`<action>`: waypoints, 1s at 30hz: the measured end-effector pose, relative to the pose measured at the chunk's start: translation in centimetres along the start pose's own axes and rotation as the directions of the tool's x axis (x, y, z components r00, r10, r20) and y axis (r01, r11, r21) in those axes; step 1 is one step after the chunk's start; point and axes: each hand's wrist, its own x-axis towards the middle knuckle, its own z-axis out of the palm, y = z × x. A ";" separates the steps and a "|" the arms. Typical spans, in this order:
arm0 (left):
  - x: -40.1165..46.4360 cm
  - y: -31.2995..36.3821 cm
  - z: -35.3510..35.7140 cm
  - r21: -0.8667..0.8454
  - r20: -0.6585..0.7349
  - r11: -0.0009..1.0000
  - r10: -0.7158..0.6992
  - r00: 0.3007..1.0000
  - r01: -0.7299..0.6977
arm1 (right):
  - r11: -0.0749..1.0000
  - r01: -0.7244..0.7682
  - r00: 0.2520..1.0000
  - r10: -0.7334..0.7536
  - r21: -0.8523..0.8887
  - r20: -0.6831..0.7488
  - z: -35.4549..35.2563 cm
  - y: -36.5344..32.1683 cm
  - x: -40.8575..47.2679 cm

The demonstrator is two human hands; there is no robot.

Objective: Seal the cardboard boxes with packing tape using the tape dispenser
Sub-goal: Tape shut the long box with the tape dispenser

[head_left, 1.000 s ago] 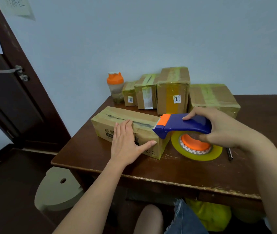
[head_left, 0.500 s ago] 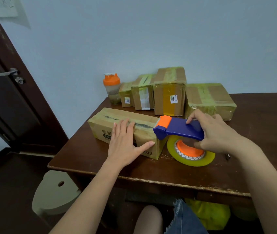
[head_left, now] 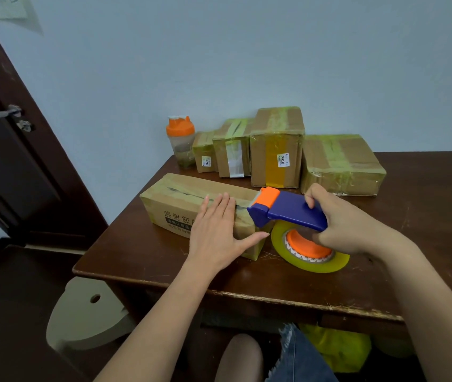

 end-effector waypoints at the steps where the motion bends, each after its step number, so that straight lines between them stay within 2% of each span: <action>1: 0.1 0.0 0.1 0.005 -0.006 1.000 -0.004 1.000 0.004 | 1.000 -0.005 1.000 0.005 0.007 0.006 -0.1 -0.1 0.0; 6: 0.5 0.0 0.1 -0.013 0.005 1.000 0.005 1.000 -0.005 | 0.998 -0.024 1.000 0.023 0.060 0.016 -0.4 -0.1 -0.2; 11: -0.4 0.3 1.1 -0.141 -0.120 0.990 0.007 0.993 -0.024 | 0.996 -0.017 1.000 0.016 0.082 0.020 -0.5 -0.3 -0.4; 16: 0.1 0.3 0.5 -0.160 -0.064 0.987 0.011 0.998 -0.021 | 0.994 -0.027 0.999 0.025 0.103 0.019 -0.5 0.0 -0.2; 20: -0.7 0.1 1.1 -0.219 -0.133 0.973 0.049 0.990 -0.078 | 0.994 -0.017 1.000 0.015 0.107 0.017 -0.4 0.0 -0.3; 24: -0.3 0.4 1.3 -0.251 -0.143 0.966 0.022 0.989 -0.058 | 0.993 -0.017 1.000 0.015 0.114 0.015 -0.2 0.0 -0.2; 30: -0.9 -0.3 1.8 -0.245 -0.172 0.956 0.120 0.978 -0.161 | 0.992 -0.008 1.000 0.007 0.127 0.011 -0.2 0.3 0.0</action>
